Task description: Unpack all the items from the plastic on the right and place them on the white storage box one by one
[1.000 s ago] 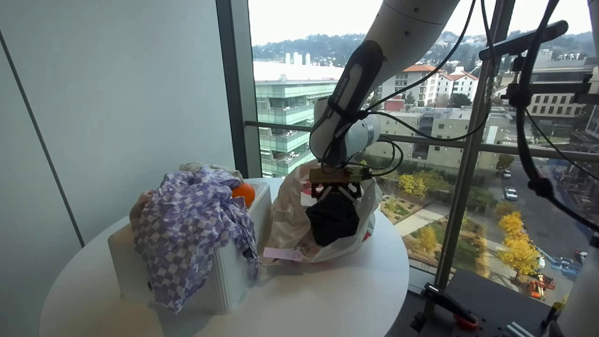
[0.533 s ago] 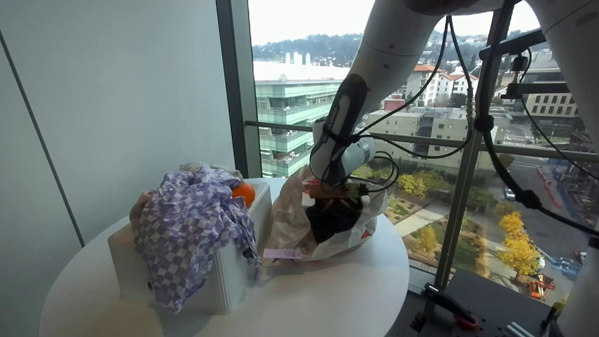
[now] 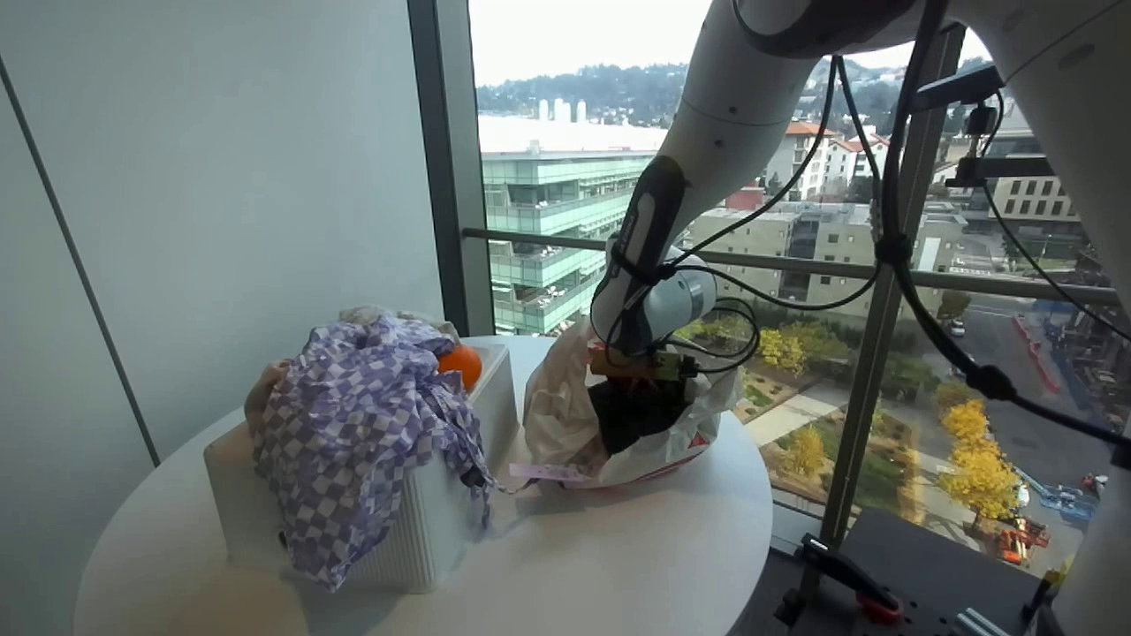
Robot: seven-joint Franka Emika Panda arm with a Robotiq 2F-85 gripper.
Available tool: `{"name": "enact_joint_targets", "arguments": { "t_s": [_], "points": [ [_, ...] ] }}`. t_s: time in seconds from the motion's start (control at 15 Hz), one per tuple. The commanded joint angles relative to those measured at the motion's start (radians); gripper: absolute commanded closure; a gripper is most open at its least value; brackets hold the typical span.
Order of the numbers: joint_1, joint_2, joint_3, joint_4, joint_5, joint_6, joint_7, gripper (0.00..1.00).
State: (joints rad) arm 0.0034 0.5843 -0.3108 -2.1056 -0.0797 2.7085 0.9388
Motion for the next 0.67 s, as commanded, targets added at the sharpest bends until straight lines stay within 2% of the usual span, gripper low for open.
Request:
{"name": "enact_joint_targets", "arguments": {
  "t_s": [0.0,0.13,0.4,0.6],
  "points": [
    [-0.008,-0.017,0.005,-0.004,0.066,0.019,-0.004,0.73],
    [-0.007,-0.020,-0.003,-0.003,0.084,0.014,-0.001,0.89],
    [-0.001,-0.065,-0.012,-0.017,0.101,0.002,0.003,0.95],
    [-0.003,-0.235,0.021,-0.087,0.122,-0.068,-0.044,0.89]
  ]
}}
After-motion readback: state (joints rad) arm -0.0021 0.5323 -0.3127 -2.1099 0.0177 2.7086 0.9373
